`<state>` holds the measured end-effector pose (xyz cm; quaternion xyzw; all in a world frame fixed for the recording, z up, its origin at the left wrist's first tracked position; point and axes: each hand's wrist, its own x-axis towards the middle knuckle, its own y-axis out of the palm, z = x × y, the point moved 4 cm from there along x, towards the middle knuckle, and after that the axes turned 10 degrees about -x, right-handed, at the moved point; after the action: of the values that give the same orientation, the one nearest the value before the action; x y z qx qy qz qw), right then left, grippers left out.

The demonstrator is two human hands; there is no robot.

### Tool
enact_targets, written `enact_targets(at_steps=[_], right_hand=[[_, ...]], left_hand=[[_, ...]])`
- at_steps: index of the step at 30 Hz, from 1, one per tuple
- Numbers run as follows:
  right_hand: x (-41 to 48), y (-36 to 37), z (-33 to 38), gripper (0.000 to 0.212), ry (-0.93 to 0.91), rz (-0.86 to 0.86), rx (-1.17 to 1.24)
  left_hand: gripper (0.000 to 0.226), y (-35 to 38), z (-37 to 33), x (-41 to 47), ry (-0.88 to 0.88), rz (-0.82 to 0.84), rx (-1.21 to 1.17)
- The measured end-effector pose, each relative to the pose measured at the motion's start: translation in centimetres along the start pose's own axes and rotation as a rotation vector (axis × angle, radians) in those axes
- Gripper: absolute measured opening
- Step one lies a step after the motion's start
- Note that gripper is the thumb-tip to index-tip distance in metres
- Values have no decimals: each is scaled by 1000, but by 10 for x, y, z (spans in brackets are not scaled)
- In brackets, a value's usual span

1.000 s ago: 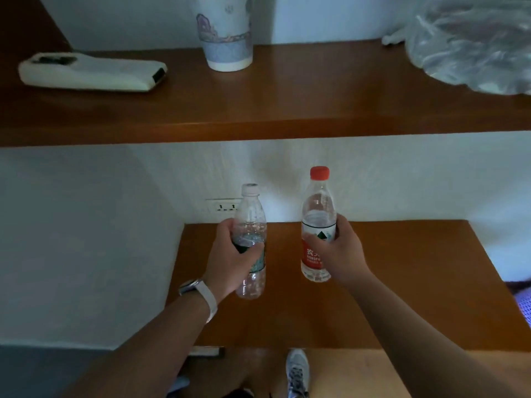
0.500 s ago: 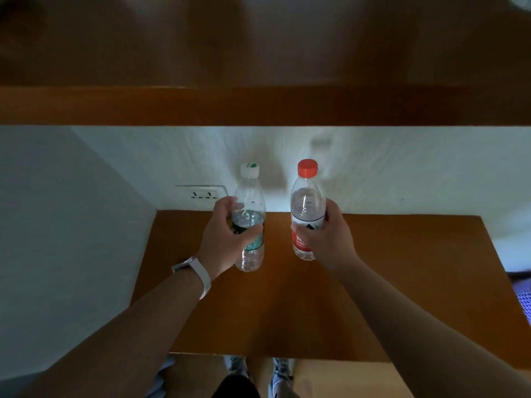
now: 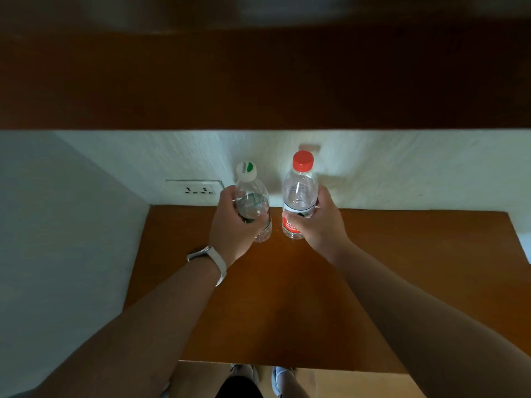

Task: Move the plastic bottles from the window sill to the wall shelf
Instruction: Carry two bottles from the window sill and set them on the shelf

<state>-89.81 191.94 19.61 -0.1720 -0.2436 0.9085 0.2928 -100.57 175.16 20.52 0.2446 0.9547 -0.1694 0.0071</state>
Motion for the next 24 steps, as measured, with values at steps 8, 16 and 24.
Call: enact_targets(at_steps=[8, 16, 24], right_hand=[[9, 7, -17, 71, -48, -109, -40], [12, 7, -20, 68, -76, -117, -43], [12, 12, -30, 74, -20, -86, 18]], left_hand=[[68, 5, 6, 14, 53, -128, 53], [73, 18, 5, 15, 36, -103, 37], [78, 21, 21, 11, -10, 7, -26]])
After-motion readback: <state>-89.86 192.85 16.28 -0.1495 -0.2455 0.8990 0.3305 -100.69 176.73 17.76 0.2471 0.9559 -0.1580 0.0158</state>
